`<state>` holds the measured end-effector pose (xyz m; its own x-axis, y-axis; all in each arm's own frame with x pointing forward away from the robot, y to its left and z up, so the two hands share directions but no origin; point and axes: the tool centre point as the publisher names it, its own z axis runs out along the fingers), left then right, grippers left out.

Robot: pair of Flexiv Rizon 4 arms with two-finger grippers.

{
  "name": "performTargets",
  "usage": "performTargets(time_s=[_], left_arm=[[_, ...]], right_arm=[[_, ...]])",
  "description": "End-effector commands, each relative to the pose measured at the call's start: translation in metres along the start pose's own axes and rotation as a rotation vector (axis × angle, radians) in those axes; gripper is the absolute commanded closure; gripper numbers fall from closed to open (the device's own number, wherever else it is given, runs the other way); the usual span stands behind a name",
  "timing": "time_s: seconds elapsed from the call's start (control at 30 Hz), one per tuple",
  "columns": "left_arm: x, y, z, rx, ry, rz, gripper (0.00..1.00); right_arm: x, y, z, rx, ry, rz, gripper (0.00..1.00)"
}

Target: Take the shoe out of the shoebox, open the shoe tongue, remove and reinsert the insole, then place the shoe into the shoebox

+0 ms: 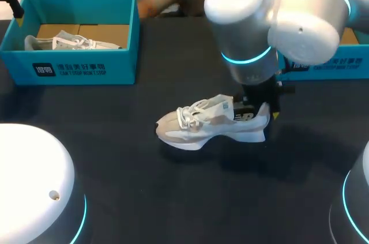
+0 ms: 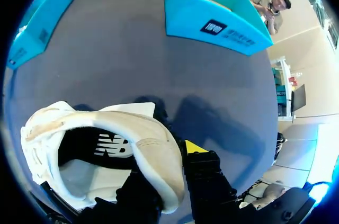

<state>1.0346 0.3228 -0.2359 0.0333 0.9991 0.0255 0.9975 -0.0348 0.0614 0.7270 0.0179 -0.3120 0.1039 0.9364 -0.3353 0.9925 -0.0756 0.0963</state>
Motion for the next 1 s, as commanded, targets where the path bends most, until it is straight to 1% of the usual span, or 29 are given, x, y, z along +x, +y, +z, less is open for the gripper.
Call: performTargets(time_s=[0.03, 0.1, 0.47, 0.57, 0.7, 0.73, 0.77, 0.8, 0.83, 0.87, 0.9, 0.97, 1.0], left_arm=[[0.000, -0.002, -0.001, -0.004, 0.002, 0.001, 0.00], [0.000, -0.002, -0.001, -0.004, 0.002, 0.001, 0.00], [0.000, -0.002, -0.001, -0.004, 0.002, 0.001, 0.00], [0.000, -0.002, -0.001, -0.004, 0.002, 0.001, 0.00], [0.000, -0.002, -0.001, -0.004, 0.002, 0.001, 0.00], [0.000, -0.002, -0.001, -0.004, 0.002, 0.001, 0.00], [0.000, -0.002, -0.001, -0.004, 0.002, 0.001, 0.00], [0.000, -0.002, -0.001, -0.004, 0.002, 0.001, 0.00], [0.000, -0.002, -0.001, -0.004, 0.002, 0.001, 0.00], [0.000, -0.002, -0.001, -0.004, 0.002, 0.001, 0.00], [0.000, -0.002, -0.001, -0.004, 0.002, 0.001, 0.00], [0.000, -0.002, -0.001, -0.004, 0.002, 0.001, 0.00], [0.000, -0.002, -0.001, -0.004, 0.002, 0.001, 0.00]], right_arm=[[0.007, -0.003, 0.016, -0.002, -0.010, 0.005, 1.00], [0.008, -0.005, 0.022, 0.017, -0.023, 0.011, 1.00], [0.022, -0.009, 0.045, 0.024, -0.020, -0.007, 1.00], [0.022, -0.010, 0.052, 0.033, -0.028, -0.002, 1.00], [0.023, -0.011, 0.055, 0.038, -0.027, 0.010, 1.00], [0.023, -0.011, 0.055, 0.038, -0.025, 0.012, 0.93], [0.023, -0.011, 0.055, 0.037, -0.022, 0.014, 0.75], [0.023, -0.011, 0.054, 0.036, -0.019, 0.016, 0.65], [0.024, -0.011, 0.052, 0.034, -0.018, 0.016, 0.58], [0.024, -0.011, 0.051, 0.033, -0.018, 0.015, 0.56], [0.023, -0.011, 0.050, 0.032, -0.017, 0.016, 0.50], [0.022, -0.012, 0.048, 0.033, -0.016, 0.018, 0.11], [0.022, -0.012, 0.046, 0.036, -0.016, 0.018, 0.00]])
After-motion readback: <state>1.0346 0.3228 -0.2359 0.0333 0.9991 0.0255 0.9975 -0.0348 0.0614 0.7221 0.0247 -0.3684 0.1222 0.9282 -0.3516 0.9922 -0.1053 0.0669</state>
